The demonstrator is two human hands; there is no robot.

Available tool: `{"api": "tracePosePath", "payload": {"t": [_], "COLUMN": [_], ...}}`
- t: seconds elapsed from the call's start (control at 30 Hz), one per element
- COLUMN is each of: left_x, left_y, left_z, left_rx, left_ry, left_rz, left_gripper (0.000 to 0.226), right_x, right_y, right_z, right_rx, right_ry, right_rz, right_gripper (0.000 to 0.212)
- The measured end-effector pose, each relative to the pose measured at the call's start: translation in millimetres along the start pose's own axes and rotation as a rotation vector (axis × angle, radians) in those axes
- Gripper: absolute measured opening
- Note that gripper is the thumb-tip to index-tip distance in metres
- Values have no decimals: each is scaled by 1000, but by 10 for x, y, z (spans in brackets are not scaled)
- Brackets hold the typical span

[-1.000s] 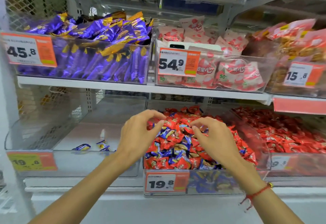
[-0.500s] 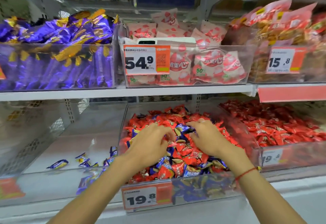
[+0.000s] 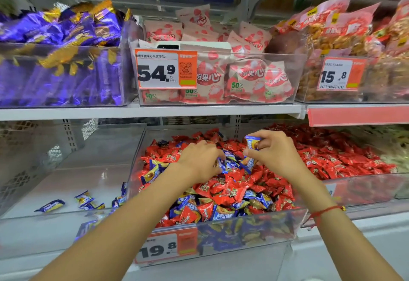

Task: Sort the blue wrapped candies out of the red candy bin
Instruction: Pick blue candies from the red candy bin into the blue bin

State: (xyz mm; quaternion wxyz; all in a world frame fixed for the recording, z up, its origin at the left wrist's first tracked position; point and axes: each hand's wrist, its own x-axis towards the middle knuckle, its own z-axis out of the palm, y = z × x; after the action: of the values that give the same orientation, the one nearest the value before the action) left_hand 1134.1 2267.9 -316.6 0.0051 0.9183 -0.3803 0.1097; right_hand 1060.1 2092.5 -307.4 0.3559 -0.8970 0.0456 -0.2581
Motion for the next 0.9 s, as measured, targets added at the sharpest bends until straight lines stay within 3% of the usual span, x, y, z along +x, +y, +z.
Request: {"api": "tracePosePath", "payload": {"t": [0.1, 0.17, 0.3, 0.4, 0.6, 0.67, 0.77, 0.83, 0.9], "left_x": [-97, -198, -380, -504, -816, -908, -970, -980, -987], "left_y": [-17, -45, -117, -158, -233, -280, -348, -378, -383], "left_z": [-3, 34, 69, 30, -84, -71, -24, 9, 28], "left_rx": [-49, -95, -193, -285, -346, -436, -551, -536, -457], "left_ry": [62, 149, 280, 358, 391, 406, 379, 333, 322], "left_rz": [2, -4, -5, 15, 33, 2, -29, -41, -53], "left_gripper": [36, 29, 37, 51, 50, 49, 54, 57, 45], "right_x": [-14, -64, -132, -110, 20, 145, 284, 337, 359], "right_y": [-26, -29, -35, -97, -97, -71, -140, -214, -276], "right_z": [106, 244, 378, 322, 268, 303, 389, 460, 507], "right_rx": [113, 58, -358, -369, -235, -323, -437, -532, -617], "right_ry": [139, 190, -97, -217, 59, -116, -517, -586, -565], "right_rz": [3, -31, -85, -70, -40, -47, 16, 30, 23], "right_gripper": [36, 34, 27, 30, 31, 33, 64, 77, 75]}}
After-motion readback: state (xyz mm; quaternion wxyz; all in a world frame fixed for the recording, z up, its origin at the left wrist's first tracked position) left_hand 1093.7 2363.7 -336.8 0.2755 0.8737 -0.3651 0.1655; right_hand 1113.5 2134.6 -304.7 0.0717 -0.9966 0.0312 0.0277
